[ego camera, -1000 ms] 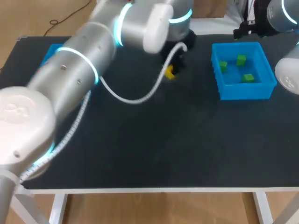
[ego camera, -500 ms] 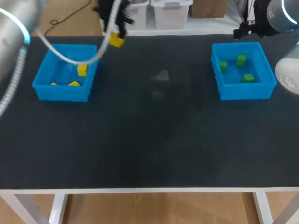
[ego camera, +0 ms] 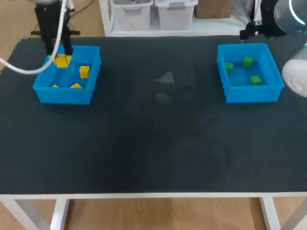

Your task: Put the green cubes in the right bin and the yellow cubes in the left bin.

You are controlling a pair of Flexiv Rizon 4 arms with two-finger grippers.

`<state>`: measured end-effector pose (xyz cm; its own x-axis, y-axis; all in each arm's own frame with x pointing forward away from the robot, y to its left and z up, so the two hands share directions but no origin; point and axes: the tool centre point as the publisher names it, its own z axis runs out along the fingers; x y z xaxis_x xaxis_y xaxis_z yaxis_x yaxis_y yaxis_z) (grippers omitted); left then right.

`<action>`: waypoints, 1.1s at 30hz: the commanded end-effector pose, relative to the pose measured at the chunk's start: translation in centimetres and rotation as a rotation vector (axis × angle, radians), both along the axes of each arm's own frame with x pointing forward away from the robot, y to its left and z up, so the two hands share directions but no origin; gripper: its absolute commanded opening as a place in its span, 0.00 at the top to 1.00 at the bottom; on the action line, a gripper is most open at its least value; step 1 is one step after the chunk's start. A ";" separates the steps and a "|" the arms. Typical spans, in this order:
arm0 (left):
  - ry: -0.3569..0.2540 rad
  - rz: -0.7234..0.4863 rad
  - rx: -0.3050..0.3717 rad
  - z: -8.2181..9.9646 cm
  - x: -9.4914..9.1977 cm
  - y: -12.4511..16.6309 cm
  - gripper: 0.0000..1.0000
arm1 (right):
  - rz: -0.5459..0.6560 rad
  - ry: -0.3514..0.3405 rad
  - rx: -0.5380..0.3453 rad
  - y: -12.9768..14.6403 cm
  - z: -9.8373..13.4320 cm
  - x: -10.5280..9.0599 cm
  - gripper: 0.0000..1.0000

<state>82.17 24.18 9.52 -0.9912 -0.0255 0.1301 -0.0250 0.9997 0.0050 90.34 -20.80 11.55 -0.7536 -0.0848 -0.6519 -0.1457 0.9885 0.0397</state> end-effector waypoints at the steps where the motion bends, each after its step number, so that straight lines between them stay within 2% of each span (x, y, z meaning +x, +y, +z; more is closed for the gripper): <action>1: -0.433 0.040 -0.040 -1.1 -3.9 0.6 1.00 | -0.001 -0.004 -0.001 0.0 0.0 -0.2 0.00; 3: -0.431 0.042 -0.041 -1.3 -4.0 0.6 1.00 | -0.001 -0.004 -0.001 0.0 0.0 -0.2 0.00; 4: -0.431 0.044 -0.041 -1.3 -4.0 0.6 0.93 | -0.001 -0.004 -0.001 0.0 0.0 -0.2 0.00; 5: -0.432 0.044 -0.041 -1.4 -4.0 0.6 0.65 | -0.001 -0.004 -0.001 0.0 0.0 -0.2 0.00; 6: -0.433 0.043 -0.040 -1.4 -4.1 0.6 0.00 | -0.001 -0.004 -0.001 0.0 0.0 -0.2 0.00; 10: -0.462 0.036 -0.057 -1.2 -4.4 0.3 0.00 | -0.001 -0.004 -0.001 0.0 0.0 -0.2 0.00; 15: -0.594 0.065 -0.164 0.7 -5.4 -0.3 0.00 | -0.001 -0.004 -0.001 0.0 0.0 -0.2 0.00; 33: -0.594 0.065 -0.164 0.7 -5.4 -0.3 0.00 | -0.001 -0.004 -0.001 0.0 0.0 -0.2 0.00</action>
<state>77.42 23.81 10.36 -0.9915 -0.0150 0.1290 -0.0379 0.9835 -0.1769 90.34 -20.80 11.55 -0.7536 -0.0848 -0.6519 -0.1457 0.9885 0.0397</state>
